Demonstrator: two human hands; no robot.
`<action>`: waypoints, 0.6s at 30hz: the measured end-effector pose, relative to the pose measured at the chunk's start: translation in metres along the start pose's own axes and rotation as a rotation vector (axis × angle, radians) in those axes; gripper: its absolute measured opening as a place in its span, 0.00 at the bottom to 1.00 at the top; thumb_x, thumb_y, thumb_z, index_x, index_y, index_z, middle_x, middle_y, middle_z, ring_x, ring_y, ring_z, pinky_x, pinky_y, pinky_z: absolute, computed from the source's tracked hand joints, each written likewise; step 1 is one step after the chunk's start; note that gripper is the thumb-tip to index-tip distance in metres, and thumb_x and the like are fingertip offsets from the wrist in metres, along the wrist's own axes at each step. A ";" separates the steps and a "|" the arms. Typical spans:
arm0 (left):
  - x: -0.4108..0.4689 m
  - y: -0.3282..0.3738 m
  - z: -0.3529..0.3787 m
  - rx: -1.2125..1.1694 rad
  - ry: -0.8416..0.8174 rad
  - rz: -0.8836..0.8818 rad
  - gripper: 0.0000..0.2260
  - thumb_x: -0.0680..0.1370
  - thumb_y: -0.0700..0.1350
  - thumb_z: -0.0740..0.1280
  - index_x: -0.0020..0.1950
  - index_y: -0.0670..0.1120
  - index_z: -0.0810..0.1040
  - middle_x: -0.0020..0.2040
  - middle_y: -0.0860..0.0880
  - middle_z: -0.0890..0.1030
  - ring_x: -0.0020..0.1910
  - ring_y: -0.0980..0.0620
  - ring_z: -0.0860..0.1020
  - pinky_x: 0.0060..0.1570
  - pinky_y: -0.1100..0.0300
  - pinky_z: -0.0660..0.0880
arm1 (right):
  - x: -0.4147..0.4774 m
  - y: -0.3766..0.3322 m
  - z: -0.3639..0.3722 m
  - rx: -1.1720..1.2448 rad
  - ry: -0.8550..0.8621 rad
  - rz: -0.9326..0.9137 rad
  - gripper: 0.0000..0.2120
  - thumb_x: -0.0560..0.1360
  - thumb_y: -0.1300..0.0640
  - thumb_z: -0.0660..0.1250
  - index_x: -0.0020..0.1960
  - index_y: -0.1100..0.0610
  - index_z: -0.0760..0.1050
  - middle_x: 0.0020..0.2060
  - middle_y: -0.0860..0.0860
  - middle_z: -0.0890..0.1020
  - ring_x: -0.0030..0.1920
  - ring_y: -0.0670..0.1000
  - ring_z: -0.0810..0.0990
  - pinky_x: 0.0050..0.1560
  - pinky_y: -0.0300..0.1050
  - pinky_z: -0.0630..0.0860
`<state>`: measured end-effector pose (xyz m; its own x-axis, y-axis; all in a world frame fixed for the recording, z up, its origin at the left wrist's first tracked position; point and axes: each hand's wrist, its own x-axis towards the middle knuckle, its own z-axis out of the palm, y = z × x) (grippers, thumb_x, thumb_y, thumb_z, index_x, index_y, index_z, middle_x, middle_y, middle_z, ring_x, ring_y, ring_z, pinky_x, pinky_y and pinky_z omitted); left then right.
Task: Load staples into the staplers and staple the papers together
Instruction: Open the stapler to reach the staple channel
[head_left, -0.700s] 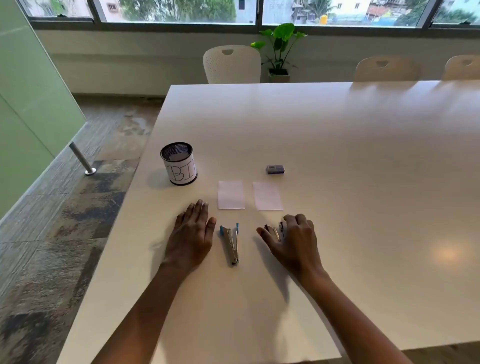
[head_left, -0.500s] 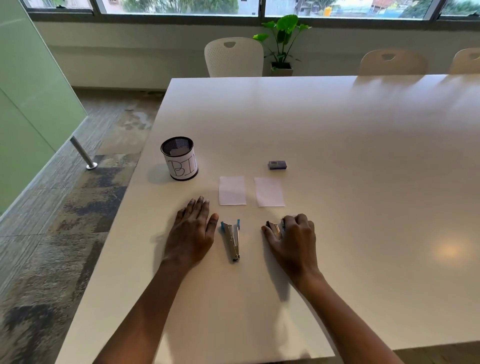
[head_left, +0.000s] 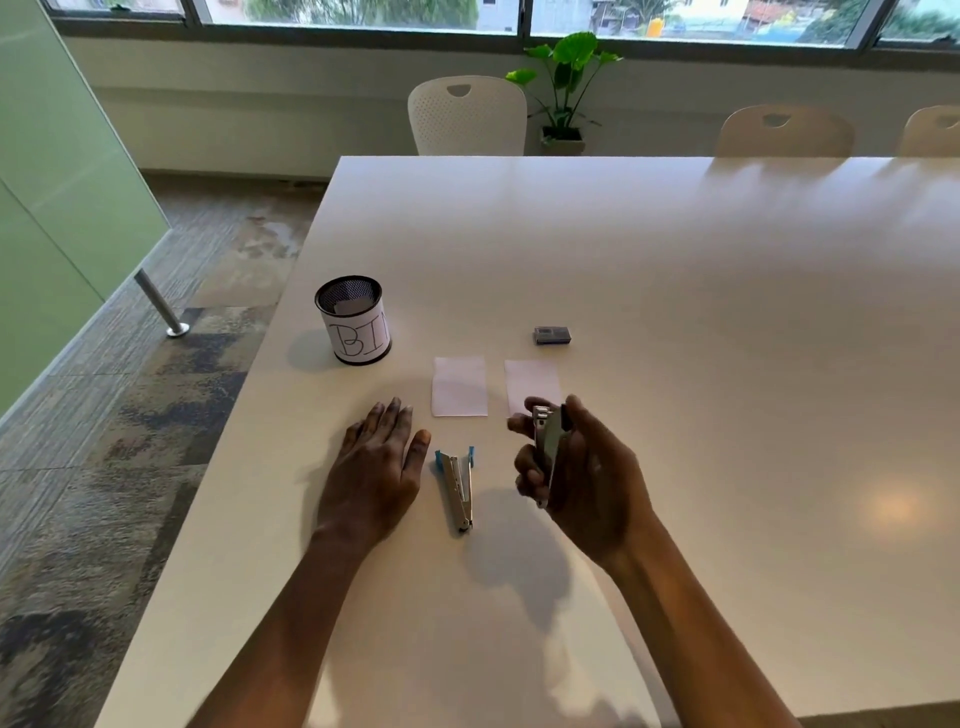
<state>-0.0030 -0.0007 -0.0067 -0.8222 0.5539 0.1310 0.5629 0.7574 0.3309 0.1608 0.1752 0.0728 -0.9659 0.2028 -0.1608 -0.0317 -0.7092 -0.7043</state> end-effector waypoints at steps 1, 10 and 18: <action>0.000 0.000 0.000 -0.001 0.006 0.001 0.26 0.84 0.57 0.49 0.80 0.48 0.60 0.81 0.49 0.59 0.80 0.53 0.54 0.77 0.56 0.48 | -0.003 -0.004 0.005 0.063 -0.089 0.031 0.19 0.79 0.43 0.64 0.59 0.57 0.77 0.50 0.57 0.81 0.30 0.52 0.73 0.33 0.44 0.69; 0.001 -0.001 0.001 -0.005 0.017 0.006 0.25 0.84 0.57 0.49 0.79 0.48 0.62 0.80 0.49 0.61 0.80 0.52 0.56 0.77 0.56 0.49 | -0.018 -0.012 0.032 0.407 -0.429 0.145 0.15 0.81 0.51 0.64 0.55 0.63 0.76 0.43 0.58 0.83 0.32 0.51 0.82 0.36 0.41 0.80; 0.001 0.000 0.001 -0.013 0.035 0.004 0.25 0.84 0.56 0.51 0.78 0.48 0.64 0.80 0.49 0.63 0.80 0.52 0.57 0.77 0.53 0.52 | -0.018 -0.009 0.029 0.398 -0.304 0.116 0.15 0.79 0.51 0.69 0.55 0.63 0.80 0.44 0.58 0.83 0.39 0.51 0.84 0.39 0.40 0.82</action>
<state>-0.0038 0.0001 -0.0077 -0.8226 0.5443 0.1646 0.5652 0.7504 0.3429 0.1707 0.1588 0.1017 -0.9981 -0.0559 0.0277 0.0419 -0.9296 -0.3661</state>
